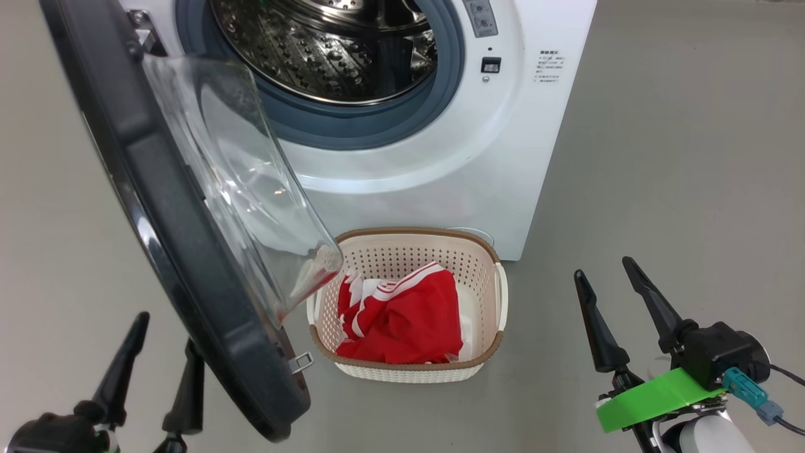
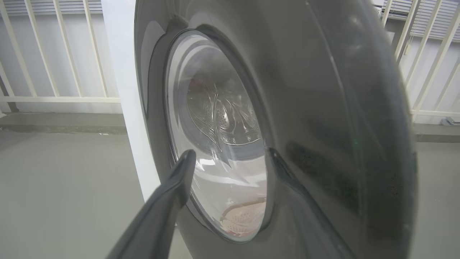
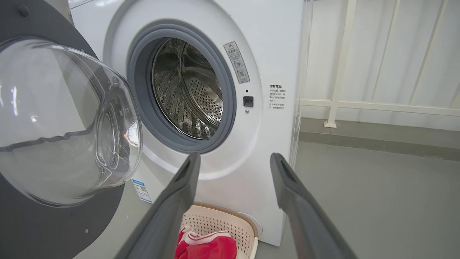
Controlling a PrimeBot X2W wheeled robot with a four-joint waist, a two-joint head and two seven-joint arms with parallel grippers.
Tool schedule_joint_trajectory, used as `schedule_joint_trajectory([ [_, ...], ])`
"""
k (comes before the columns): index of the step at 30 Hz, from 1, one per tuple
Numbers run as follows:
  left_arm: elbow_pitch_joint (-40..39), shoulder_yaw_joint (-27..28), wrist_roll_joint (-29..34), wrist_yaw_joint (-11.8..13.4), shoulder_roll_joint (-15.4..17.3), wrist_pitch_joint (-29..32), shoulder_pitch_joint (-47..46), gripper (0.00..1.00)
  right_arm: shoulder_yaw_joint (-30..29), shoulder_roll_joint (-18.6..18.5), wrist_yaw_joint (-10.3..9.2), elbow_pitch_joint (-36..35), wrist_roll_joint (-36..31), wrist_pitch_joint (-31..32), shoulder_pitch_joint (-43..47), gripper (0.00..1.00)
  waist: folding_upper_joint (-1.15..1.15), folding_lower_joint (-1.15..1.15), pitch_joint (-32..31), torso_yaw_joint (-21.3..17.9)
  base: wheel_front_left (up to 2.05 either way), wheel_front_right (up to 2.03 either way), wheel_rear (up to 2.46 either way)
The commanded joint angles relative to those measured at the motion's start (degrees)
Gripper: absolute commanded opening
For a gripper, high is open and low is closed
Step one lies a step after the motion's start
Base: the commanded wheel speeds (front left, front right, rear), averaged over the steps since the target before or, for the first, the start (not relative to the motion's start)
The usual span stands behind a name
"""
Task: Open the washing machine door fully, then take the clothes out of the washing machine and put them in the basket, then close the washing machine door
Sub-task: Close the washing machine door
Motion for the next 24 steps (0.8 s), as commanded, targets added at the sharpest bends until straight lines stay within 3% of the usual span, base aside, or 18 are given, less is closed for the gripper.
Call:
schedule_joint_trajectory([
  [1, -1.6, 1.8, 0.6, 0.6, 1.0, -0.6, -0.4, 1.0, 1.1, 0.0, 0.2, -1.6, 0.5, -0.4, -0.7, 1.0, 0.0, 0.0, -0.1, 0.0, 0.0, 0.0, 0.0],
  [23, -1.5, 1.2, 0.5, 1.9, 1.4, -0.3, -0.3, 1.0, 1.1, 0.0, 0.2, -1.6, 0.6, -0.4, -0.8, 1.0, 0.0, 0.0, 0.2, -0.1, 0.0, 0.0, 0.0],
  [24, -1.5, 1.3, 0.5, 2.0, 1.5, -0.2, -0.3, 0.8, 1.1, 0.0, 0.2, -1.6, 0.6, -0.4, -0.8, 1.0, 0.0, 0.0, 0.2, -0.1, 0.0, 0.0, 0.0],
])
